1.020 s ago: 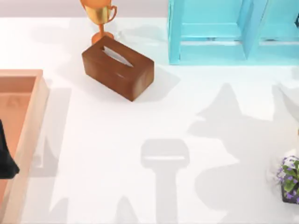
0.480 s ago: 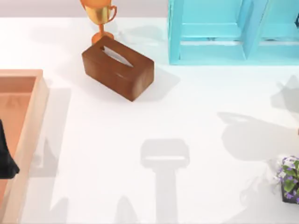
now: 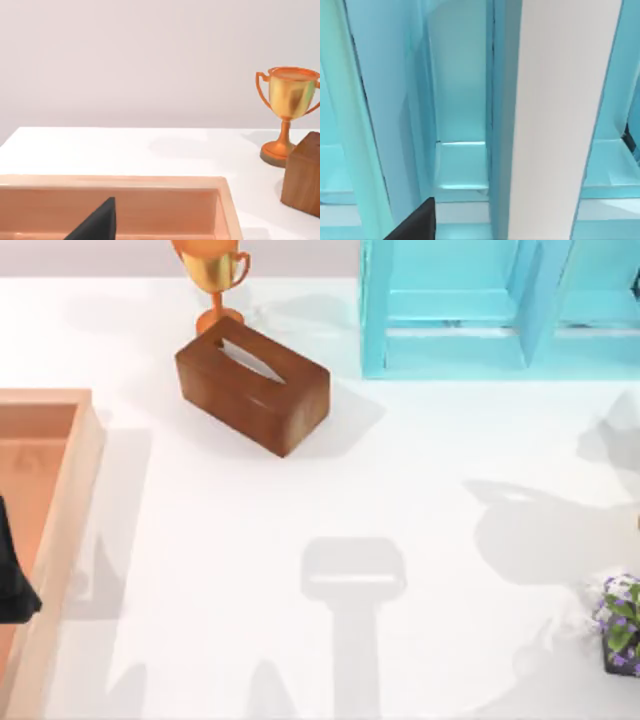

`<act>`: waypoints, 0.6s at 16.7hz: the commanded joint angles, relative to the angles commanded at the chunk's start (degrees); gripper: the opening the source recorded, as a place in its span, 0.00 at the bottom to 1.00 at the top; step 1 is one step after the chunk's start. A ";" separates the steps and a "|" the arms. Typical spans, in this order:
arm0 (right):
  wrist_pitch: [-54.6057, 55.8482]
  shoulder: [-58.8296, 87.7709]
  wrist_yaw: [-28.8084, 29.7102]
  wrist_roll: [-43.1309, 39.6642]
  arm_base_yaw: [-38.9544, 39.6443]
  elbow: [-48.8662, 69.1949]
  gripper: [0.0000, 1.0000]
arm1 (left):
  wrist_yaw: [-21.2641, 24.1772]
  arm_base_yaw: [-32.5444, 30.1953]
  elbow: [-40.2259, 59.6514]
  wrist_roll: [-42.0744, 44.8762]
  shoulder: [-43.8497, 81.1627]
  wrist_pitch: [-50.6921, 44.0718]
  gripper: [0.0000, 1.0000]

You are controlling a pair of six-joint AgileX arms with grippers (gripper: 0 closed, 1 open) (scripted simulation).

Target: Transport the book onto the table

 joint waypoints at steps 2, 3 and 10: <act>-2.27 2.16 0.23 0.02 0.18 4.39 1.00 | 0.00 0.00 0.00 0.00 0.00 0.00 1.00; -3.31 3.71 0.42 0.06 0.42 6.89 1.00 | 0.00 0.00 0.00 0.00 0.00 0.00 1.00; -6.20 15.70 3.56 0.60 3.44 21.87 1.00 | 0.00 0.00 0.00 0.00 0.00 0.00 1.00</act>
